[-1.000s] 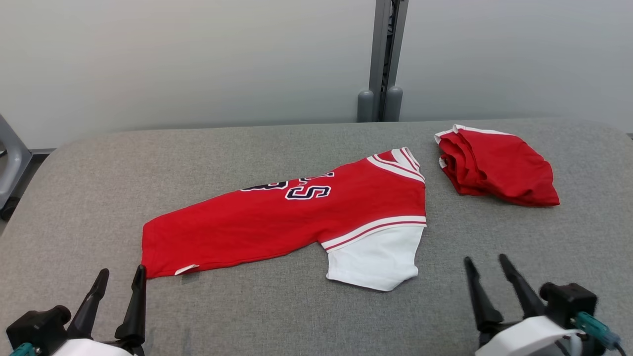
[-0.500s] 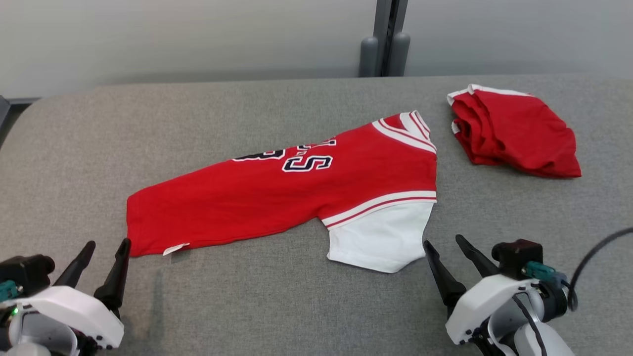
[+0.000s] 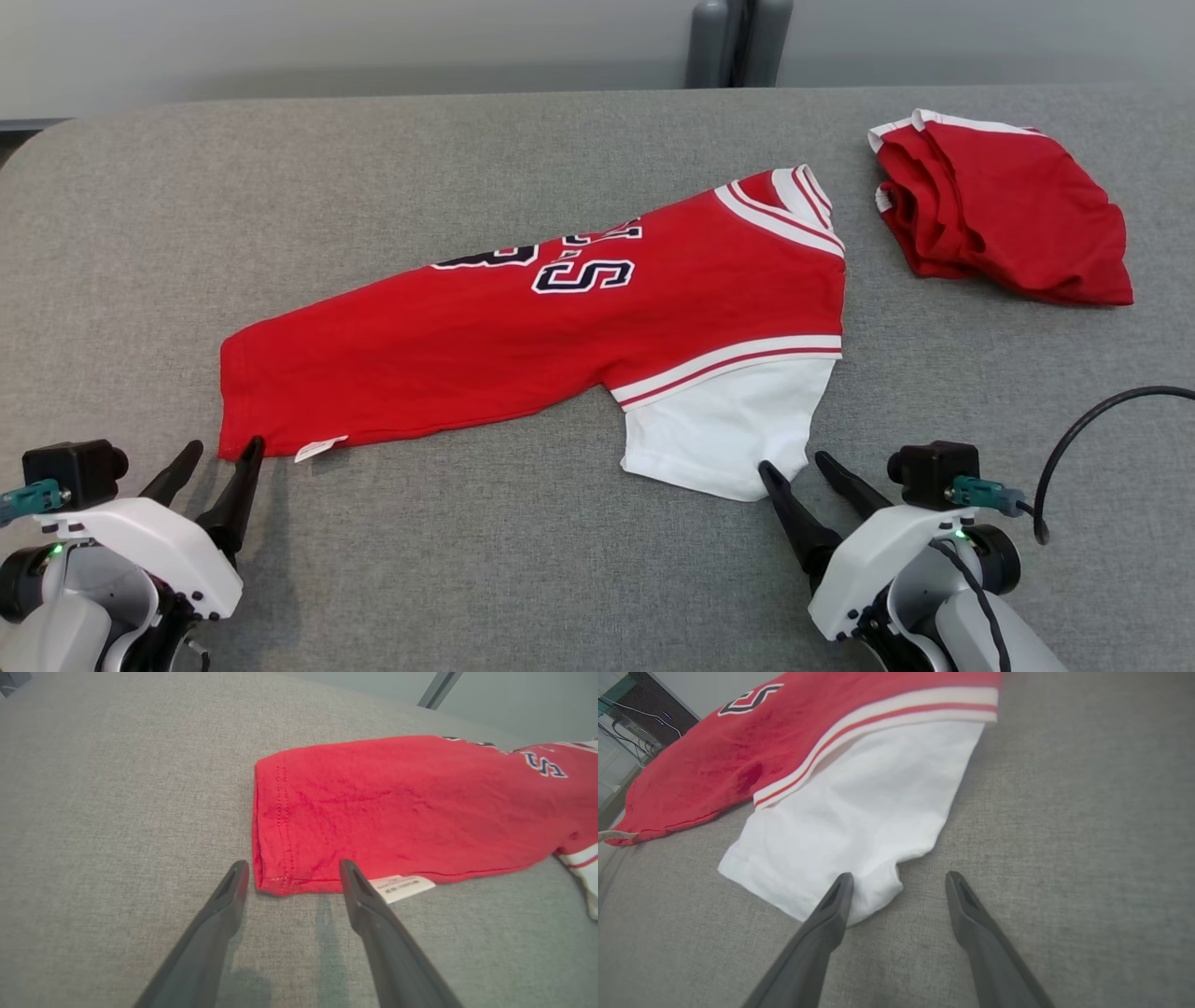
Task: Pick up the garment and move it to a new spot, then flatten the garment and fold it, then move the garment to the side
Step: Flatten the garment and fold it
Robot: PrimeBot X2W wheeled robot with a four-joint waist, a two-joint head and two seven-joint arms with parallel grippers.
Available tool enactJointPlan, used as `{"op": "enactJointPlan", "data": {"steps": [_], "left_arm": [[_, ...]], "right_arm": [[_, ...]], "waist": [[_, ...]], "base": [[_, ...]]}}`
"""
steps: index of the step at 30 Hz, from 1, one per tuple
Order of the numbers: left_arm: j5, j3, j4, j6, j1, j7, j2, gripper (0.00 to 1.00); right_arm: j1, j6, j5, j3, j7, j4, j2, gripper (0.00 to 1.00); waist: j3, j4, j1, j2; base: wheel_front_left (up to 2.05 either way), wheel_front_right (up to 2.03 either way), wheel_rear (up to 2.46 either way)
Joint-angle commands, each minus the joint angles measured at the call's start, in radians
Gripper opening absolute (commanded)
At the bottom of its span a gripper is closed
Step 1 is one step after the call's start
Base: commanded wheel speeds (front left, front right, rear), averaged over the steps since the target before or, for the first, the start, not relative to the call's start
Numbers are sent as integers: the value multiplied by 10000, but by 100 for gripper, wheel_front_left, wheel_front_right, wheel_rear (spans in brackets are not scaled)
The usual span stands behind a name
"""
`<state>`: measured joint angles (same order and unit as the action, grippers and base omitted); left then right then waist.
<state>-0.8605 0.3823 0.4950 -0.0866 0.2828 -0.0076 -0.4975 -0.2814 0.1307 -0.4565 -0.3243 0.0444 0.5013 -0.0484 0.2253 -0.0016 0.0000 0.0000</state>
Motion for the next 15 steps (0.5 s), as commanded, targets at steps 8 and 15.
{"op": "enactJointPlan", "data": {"steps": [8,15], "left_arm": [[29,344,1138,-336,809,-206,105,100],[-132,740,1785,-438,1231,-323,167,100]], "right_arm": [[-385,0,-642,-677,-283,894,-32,100],[-607,1,-1026,-1209,-390,1327,4,68]], "waist": [[296,-2,0,0],[369,-32,0,0]], "base": [[0,0,0],[0,0,0]]}}
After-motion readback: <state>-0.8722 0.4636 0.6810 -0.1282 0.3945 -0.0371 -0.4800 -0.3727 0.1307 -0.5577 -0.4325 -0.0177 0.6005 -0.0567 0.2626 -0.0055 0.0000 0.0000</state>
